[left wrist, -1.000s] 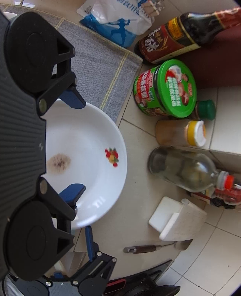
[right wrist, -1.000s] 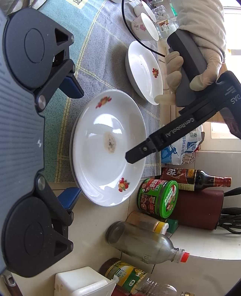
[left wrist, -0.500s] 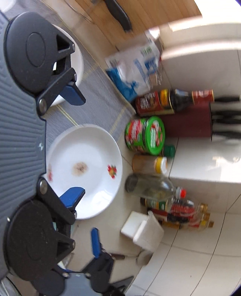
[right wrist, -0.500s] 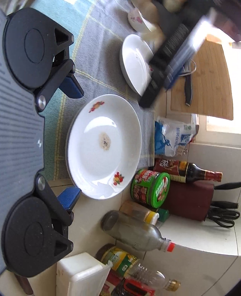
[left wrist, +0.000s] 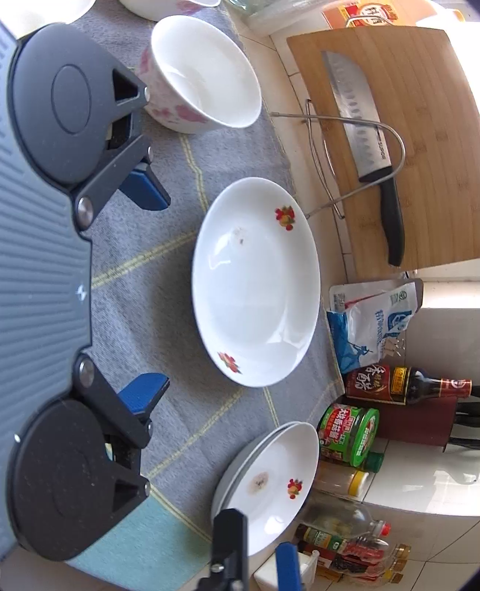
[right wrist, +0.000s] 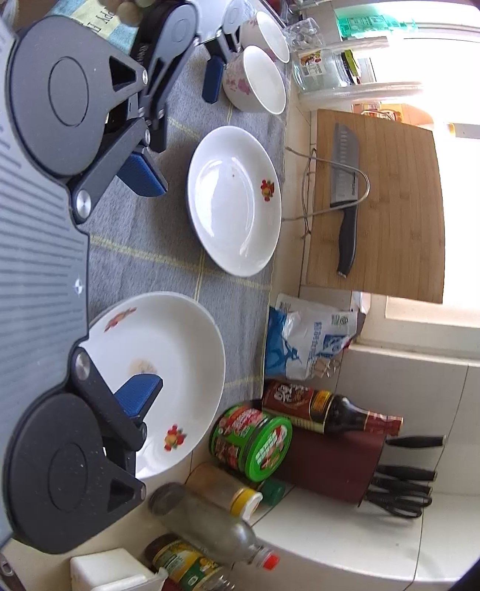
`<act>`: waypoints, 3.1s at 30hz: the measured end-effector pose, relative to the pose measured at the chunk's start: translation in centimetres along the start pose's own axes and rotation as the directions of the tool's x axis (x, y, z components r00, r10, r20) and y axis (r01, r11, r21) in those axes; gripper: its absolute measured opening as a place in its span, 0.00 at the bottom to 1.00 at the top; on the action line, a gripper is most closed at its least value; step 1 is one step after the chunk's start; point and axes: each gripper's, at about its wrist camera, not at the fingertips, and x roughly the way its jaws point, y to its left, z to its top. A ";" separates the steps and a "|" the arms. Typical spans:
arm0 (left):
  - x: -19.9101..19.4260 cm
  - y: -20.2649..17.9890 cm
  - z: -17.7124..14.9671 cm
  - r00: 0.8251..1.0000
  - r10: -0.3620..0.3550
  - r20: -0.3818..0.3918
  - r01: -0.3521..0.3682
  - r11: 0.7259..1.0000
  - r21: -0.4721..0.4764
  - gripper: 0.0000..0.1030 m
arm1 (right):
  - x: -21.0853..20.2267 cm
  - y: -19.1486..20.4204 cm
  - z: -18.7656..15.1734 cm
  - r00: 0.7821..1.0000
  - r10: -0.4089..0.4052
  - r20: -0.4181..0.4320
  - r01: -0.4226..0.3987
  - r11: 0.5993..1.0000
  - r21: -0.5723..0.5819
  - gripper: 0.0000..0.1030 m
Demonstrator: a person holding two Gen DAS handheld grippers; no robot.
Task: Organize plates and bowls
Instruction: 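Open the left tool and withdraw it from the stacked plates, then move the right tool to a white fruit-decal plate and grip its rim, then lift the plate with the right tool and carry it to the stacked plates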
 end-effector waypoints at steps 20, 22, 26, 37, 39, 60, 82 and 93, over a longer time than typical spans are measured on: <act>5.1 -0.3 1.6 0.996 0.063 -0.064 -0.068 0.995 -0.075 1.00 | 12.6 -1.8 7.9 0.926 0.332 -0.181 -0.351 0.933 -0.084 1.00; 5.2 -0.3 1.8 0.996 0.059 -0.065 -0.064 0.995 -0.071 1.00 | 14.1 -1.5 8.2 0.910 0.353 -0.219 -0.379 0.921 -0.088 1.00; 5.3 -0.2 1.9 0.997 0.055 -0.062 -0.060 0.996 -0.071 1.00 | 16.5 -0.9 8.8 0.871 0.406 -0.276 -0.439 0.896 -0.069 1.00; 5.2 -0.4 2.0 0.996 0.072 -0.055 -0.077 0.993 -0.092 1.00 | 21.4 0.4 10.1 0.747 0.514 -0.422 -0.553 0.832 0.036 1.00; 5.1 -0.4 1.9 0.996 0.071 -0.049 -0.076 0.993 -0.091 1.00 | 21.5 0.5 10.3 0.740 0.512 -0.436 -0.557 0.830 0.029 1.00; 5.5 0.0 2.1 0.999 0.026 -0.021 -0.026 0.999 -0.031 0.99 | 23.3 -1.3 13.1 0.614 0.616 -0.494 -0.703 0.711 0.013 1.00; 5.3 -0.4 2.4 0.999 0.033 -0.016 -0.033 0.999 0.028 0.99 | 26.6 -1.0 15.0 0.472 0.686 -0.554 -0.770 0.627 0.121 1.00; 5.1 -0.6 2.6 1.000 0.014 -0.026 -0.014 0.999 0.030 0.99 | 25.8 -1.1 14.7 0.497 0.670 -0.551 -0.748 0.653 0.119 1.00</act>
